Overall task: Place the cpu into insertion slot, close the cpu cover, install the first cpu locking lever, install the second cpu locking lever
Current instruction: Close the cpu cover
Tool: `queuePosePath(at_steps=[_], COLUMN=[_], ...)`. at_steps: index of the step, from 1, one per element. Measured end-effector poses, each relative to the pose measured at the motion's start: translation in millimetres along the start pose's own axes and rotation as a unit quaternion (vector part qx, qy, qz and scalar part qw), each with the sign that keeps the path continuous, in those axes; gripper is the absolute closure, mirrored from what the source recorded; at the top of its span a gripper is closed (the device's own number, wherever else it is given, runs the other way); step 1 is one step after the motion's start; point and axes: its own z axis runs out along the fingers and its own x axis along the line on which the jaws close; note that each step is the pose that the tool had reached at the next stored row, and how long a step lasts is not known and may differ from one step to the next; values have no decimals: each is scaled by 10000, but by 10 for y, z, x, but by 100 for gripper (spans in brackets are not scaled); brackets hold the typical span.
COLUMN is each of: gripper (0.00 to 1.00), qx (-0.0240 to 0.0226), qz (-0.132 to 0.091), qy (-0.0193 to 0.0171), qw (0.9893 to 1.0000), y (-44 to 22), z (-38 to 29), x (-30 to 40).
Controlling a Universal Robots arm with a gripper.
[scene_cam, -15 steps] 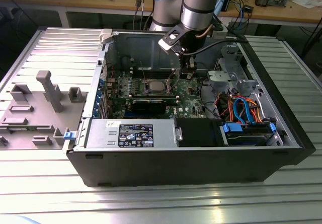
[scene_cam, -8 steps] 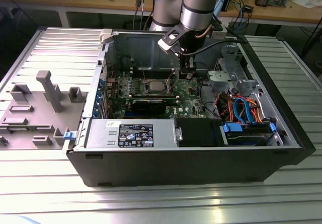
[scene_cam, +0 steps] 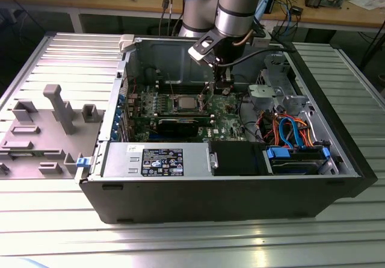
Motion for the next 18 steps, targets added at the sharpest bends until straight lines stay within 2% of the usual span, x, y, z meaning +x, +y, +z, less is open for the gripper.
queuePosePath(at_steps=[10, 12, 18], gripper=[89, 89, 89], qx=[14, 46, 47], qz=[0, 0, 0], qy=[0, 2, 2], qw=[10000, 10000, 10000], y=[-11, -42, -54], z=[7, 15, 15], x=[1, 2, 3])
